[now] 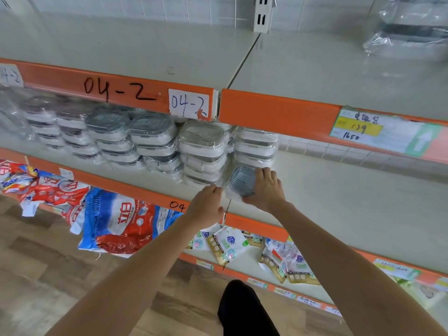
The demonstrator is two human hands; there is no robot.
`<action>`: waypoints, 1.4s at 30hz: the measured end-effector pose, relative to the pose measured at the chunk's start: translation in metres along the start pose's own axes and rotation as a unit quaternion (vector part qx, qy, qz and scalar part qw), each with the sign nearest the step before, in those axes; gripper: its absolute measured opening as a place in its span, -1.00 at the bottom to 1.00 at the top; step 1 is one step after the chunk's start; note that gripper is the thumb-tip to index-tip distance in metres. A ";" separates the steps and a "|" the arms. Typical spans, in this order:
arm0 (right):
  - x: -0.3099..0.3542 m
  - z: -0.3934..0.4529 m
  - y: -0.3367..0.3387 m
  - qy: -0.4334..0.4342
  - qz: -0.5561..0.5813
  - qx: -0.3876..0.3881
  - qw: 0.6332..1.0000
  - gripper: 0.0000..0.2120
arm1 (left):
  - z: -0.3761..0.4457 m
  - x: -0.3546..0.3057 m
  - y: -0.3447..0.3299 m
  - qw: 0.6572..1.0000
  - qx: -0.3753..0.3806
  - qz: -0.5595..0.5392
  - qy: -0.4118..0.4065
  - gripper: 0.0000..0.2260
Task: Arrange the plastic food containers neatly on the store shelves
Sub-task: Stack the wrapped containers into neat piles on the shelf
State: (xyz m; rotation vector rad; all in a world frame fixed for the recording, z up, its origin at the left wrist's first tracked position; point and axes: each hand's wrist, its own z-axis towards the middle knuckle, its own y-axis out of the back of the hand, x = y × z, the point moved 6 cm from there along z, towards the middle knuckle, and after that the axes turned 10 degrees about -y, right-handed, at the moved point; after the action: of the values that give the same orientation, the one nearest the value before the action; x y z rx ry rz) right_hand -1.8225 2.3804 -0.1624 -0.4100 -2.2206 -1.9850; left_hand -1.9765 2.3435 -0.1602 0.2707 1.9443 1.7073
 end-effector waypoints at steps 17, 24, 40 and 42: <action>-0.120 -0.090 -0.018 -0.121 0.008 0.013 0.993 -0.18 | 0.101 -0.040 -0.049 0.972 0.127 0.186 -0.061 -0.18; -0.109 -0.102 -0.006 -0.131 0.014 0.016 0.991 -0.17 | 0.090 -0.052 -0.041 0.969 0.142 0.185 -0.083 -0.26; -0.021 -0.183 0.054 -0.079 0.075 0.018 0.994 -0.17 | -0.060 -0.030 0.055 0.987 0.103 0.122 -0.032 -0.09; 0.003 -0.196 0.066 -0.042 0.087 0.002 0.995 -0.16 | -0.090 -0.022 0.079 0.990 0.074 0.118 -0.029 -0.09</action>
State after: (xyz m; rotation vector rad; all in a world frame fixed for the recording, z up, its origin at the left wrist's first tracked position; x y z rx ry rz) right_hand -1.8223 2.1929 -0.0745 -0.6731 -2.1545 -1.9060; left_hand -2.0189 2.2697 -0.0735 0.6198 2.0653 1.6778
